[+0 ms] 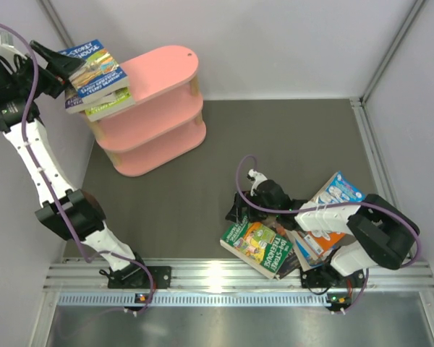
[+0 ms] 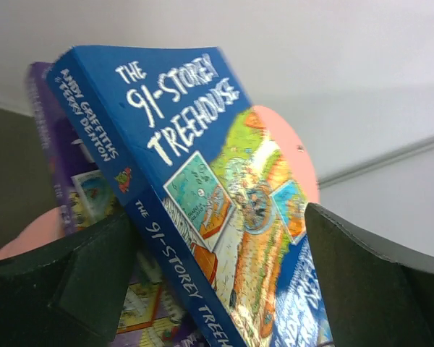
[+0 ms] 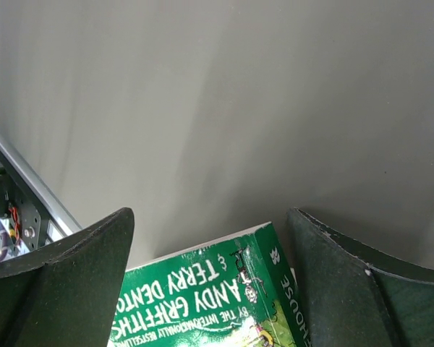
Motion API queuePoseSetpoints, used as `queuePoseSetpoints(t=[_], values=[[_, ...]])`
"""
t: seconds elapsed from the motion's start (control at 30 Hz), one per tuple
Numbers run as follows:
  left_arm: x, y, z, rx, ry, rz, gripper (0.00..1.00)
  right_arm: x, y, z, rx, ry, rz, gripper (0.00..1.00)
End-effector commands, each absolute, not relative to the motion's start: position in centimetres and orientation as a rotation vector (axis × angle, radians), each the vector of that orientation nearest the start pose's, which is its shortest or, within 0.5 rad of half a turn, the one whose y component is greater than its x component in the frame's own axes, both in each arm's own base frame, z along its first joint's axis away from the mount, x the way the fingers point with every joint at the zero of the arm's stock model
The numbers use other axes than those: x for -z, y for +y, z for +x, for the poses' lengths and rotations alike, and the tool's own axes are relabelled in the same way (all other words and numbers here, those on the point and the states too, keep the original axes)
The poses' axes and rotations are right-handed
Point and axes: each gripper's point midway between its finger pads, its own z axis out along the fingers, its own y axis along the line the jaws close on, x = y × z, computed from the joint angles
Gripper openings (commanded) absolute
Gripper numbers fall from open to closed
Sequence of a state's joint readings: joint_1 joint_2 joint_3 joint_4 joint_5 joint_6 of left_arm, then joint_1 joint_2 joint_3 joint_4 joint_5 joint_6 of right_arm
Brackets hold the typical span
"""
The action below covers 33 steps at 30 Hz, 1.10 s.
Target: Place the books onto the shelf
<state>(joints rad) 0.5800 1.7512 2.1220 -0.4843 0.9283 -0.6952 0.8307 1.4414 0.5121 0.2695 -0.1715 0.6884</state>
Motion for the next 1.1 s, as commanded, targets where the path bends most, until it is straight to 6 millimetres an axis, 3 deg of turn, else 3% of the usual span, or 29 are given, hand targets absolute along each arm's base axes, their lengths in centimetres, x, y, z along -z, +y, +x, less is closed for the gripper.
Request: queuePoseSetpoints(t=[0.0,0.23,0.43,0.53,0.7,0.83,1.07], values=[[-43.0,13.0,44.9,0.686,1.766,-0.458,0.99,-2.3,28.9,18.9,-0.912,2.487,-0.281,0.85],[-44.3,14.1,44.3,0.545,1.74,-0.47,0.99,-2.0,29.0,18.8,-0.92,2.491,-0.274,0.85],[-48.4,14.1,42.6,0.428,1.635,-0.435,0.99,-1.9,29.2,18.7,-0.934,2.493,-0.274,0.84],[-48.9,14.6,42.0,0.371,1.616,-0.463,0.99,-2.0,29.1,18.7,-0.936,2.489,-0.276,0.84],[-46.8,15.0,42.1,0.379,1.648,-0.525,0.99,-2.1,29.0,18.6,-0.934,2.482,-0.278,0.84],[-46.0,14.0,42.5,0.455,1.653,-0.516,0.99,-1.7,28.6,18.3,-0.928,2.488,-0.278,0.84],[-44.8,13.9,42.6,0.446,1.675,-0.527,0.99,-1.7,28.7,18.3,-0.941,2.481,-0.276,0.84]])
